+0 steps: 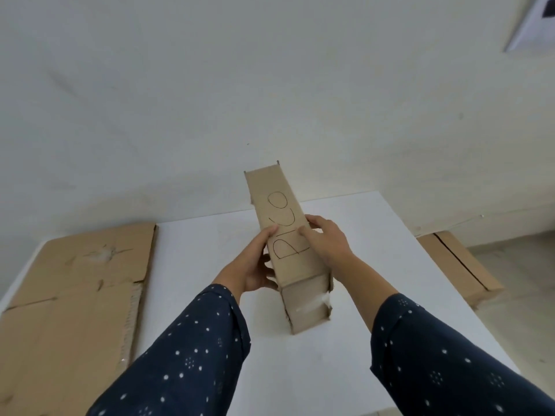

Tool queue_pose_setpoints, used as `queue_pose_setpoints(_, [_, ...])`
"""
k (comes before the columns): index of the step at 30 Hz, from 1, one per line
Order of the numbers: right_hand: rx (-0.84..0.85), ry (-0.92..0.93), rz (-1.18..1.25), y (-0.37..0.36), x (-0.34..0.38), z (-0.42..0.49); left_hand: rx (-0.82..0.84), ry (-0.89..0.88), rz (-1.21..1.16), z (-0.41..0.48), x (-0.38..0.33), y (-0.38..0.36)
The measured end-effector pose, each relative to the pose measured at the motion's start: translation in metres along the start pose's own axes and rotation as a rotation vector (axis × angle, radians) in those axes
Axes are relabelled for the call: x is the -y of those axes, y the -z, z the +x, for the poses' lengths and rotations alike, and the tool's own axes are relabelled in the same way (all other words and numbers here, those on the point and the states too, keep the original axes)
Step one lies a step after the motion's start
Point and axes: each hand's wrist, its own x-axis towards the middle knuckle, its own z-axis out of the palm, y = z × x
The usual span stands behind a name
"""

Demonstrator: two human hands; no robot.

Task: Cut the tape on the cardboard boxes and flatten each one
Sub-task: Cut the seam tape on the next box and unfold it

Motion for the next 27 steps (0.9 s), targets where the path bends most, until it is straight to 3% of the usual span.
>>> queue_pose_setpoints(4, [0.119,-0.027,0.245,-0.027,-0.002,-0.007,-0.073,-0.031,-0.055,-0.013,0.000,0.029])
queue_pose_setpoints(10, [0.217,0.141,-0.180,-0.094,-0.018,-0.012,-0.434,-0.050,0.180,-0.029,-0.006,0.077])
queue_pose_setpoints(16, [0.163,0.149,-0.438,-0.111,-0.037,-0.005,-0.430,0.076,0.194,-0.018,0.026,0.088])
queue_pose_setpoints(21, [0.236,0.176,-0.655,-0.095,-0.071,0.016,-0.493,0.097,0.343,0.009,0.063,0.080])
queue_pose_setpoints(24, [0.147,0.265,-0.604,-0.078,-0.083,0.034,-0.623,-0.069,0.599,0.027,0.073,0.071])
queue_pose_setpoints(27, [-0.080,0.220,-0.406,-0.048,-0.097,0.062,-0.770,-0.233,0.894,0.048,0.071,0.064])
